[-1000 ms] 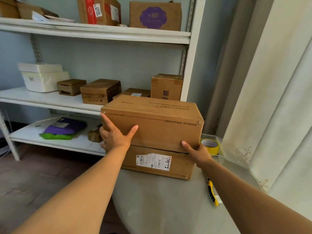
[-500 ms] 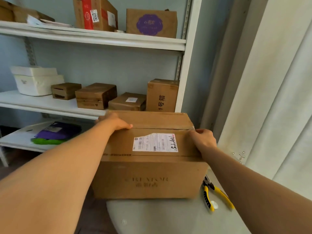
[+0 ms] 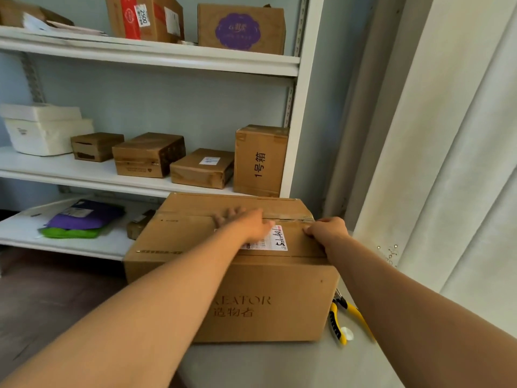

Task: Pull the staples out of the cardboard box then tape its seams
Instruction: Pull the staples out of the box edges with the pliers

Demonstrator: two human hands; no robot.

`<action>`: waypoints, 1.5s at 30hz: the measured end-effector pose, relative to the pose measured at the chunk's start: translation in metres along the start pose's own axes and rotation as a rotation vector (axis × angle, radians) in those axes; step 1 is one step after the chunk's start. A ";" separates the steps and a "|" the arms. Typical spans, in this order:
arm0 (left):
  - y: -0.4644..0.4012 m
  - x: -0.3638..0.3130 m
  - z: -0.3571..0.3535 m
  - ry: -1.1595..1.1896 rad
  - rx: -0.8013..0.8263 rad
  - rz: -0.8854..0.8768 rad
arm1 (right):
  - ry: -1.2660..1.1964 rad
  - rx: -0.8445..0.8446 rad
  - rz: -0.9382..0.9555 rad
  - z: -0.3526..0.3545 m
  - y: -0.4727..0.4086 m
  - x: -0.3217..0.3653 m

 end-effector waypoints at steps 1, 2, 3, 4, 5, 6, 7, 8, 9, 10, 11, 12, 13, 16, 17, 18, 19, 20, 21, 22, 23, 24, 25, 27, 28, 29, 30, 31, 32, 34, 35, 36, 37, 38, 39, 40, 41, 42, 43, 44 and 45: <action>0.003 -0.017 -0.005 -0.029 0.013 -0.020 | -0.027 -0.003 -0.001 0.001 -0.002 -0.002; 0.004 -0.028 -0.009 -0.048 0.019 -0.036 | -0.047 -0.002 -0.005 0.000 -0.003 -0.003; 0.005 -0.037 -0.012 -0.079 0.005 -0.051 | -0.059 -0.001 -0.006 0.001 -0.006 -0.005; 0.003 -0.041 -0.013 -0.100 -0.008 -0.056 | -0.068 0.003 0.000 0.001 -0.008 -0.006; 0.002 -0.041 -0.013 -0.101 -0.014 -0.060 | -0.079 0.004 0.008 0.002 -0.010 -0.007; -0.001 -0.039 -0.011 -0.096 -0.011 -0.063 | -0.095 0.003 0.018 0.001 -0.010 -0.007; -0.003 -0.036 -0.008 -0.092 -0.014 -0.085 | -0.114 -0.008 0.033 0.001 -0.013 -0.006; -0.005 -0.034 -0.007 -0.093 -0.010 -0.124 | -0.143 -0.020 0.043 0.000 -0.015 -0.007; -0.005 -0.032 -0.003 -0.084 -0.006 -0.170 | -0.167 -0.033 0.052 -0.003 -0.016 -0.005; -0.008 -0.029 -0.002 -0.076 0.014 -0.222 | -0.182 -0.048 0.048 -0.007 -0.016 -0.006; -0.009 -0.025 0.002 -0.072 0.034 -0.270 | -0.157 -0.064 0.047 -0.011 -0.014 -0.006; -0.010 -0.020 0.005 -0.080 0.063 -0.306 | -0.098 -0.077 0.051 -0.015 -0.012 -0.009; -0.010 -0.016 0.008 -0.101 0.092 -0.334 | -0.048 -0.080 0.061 -0.016 -0.010 -0.012; -0.007 -0.009 0.019 -0.110 0.182 -0.399 | -0.076 -0.131 0.049 0.003 -0.012 -0.022; -0.005 -0.012 0.023 -0.094 0.197 -0.402 | -0.102 -0.155 0.043 0.011 -0.015 -0.023; -0.009 -0.020 0.026 -0.087 0.196 -0.382 | -0.116 -0.155 0.055 0.016 -0.020 -0.020; -0.009 -0.032 0.028 -0.098 0.190 -0.347 | -0.107 -0.126 0.080 0.016 -0.025 -0.013; -0.009 -0.046 0.025 -0.111 0.193 -0.304 | -0.101 -0.074 0.108 0.014 -0.026 -0.004; -0.009 -0.060 0.018 -0.127 0.201 -0.278 | -0.078 -0.025 0.125 0.009 -0.028 0.004; -0.010 -0.072 0.009 -0.144 0.213 -0.253 | -0.042 -0.010 0.132 0.005 -0.031 0.010; -0.009 -0.082 -0.001 -0.170 0.219 -0.227 | -0.008 -0.024 0.128 0.005 -0.034 0.011; -0.009 -0.085 -0.009 -0.190 0.206 -0.185 | 0.019 -0.051 0.130 0.006 -0.035 0.012; -0.008 -0.084 -0.012 -0.207 0.193 -0.153 | 0.041 -0.079 0.134 0.008 -0.037 0.012; -0.001 -0.079 -0.010 -0.228 0.220 -0.172 | 0.076 -0.096 0.157 0.012 -0.039 0.009; 0.002 -0.076 -0.005 -0.265 0.255 -0.216 | 0.089 -0.086 0.172 0.012 -0.040 0.008; 0.009 -0.074 0.001 -0.307 0.294 -0.278 | 0.104 -0.066 0.183 0.011 -0.041 0.007; 0.015 -0.069 0.005 -0.331 0.336 -0.340 | 0.136 -0.041 0.191 0.008 -0.040 0.006; 0.021 -0.061 0.008 -0.324 0.380 -0.395 | 0.187 -0.018 0.194 0.004 -0.040 0.004; 0.023 -0.054 0.009 -0.289 0.416 -0.435 | 0.249 -0.017 0.197 0.001 -0.040 0.001; 0.030 -0.038 0.008 -0.224 0.455 -0.475 | 0.295 -0.055 0.195 -0.004 -0.036 -0.005; 0.033 -0.034 0.008 -0.214 0.451 -0.490 | 0.288 -0.072 0.187 -0.005 -0.034 -0.007; 0.034 -0.032 0.009 -0.213 0.443 -0.502 | 0.280 -0.087 0.186 -0.005 -0.032 -0.010; 0.036 -0.033 0.011 -0.220 0.435 -0.514 | 0.283 -0.094 0.178 -0.004 -0.030 -0.012; 0.038 -0.036 0.012 -0.228 0.426 -0.526 | 0.291 -0.102 0.175 -0.002 -0.027 -0.014; 0.038 -0.038 0.013 -0.237 0.407 -0.529 | 0.294 -0.101 0.169 0.000 -0.025 -0.016; 0.039 -0.041 0.012 -0.246 0.378 -0.527 | 0.297 -0.108 0.171 0.006 -0.021 -0.018; 0.038 -0.043 0.011 -0.258 0.345 -0.506 | 0.294 -0.107 0.156 0.011 -0.019 -0.020; 0.036 -0.044 0.008 -0.284 0.323 -0.484 | 0.292 -0.115 0.154 0.016 -0.019 -0.024; 0.036 -0.047 0.004 -0.319 0.317 -0.472 | 0.281 -0.127 0.144 0.023 -0.016 -0.029; 0.036 -0.049 0.002 -0.345 0.330 -0.470 | 0.262 -0.135 0.135 0.028 -0.016 -0.035; 0.037 -0.053 0.001 -0.360 0.351 -0.472 | 0.231 -0.151 0.116 0.033 -0.014 -0.041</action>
Point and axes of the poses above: each hand's wrist, its own y-axis away from the middle knuckle, its own z-axis out of the back of the hand, x = y × z, the point moved 3 cm from there along -y, towards the middle knuckle, and after that the axes turned 11 degrees about x, right-handed, at the moved point
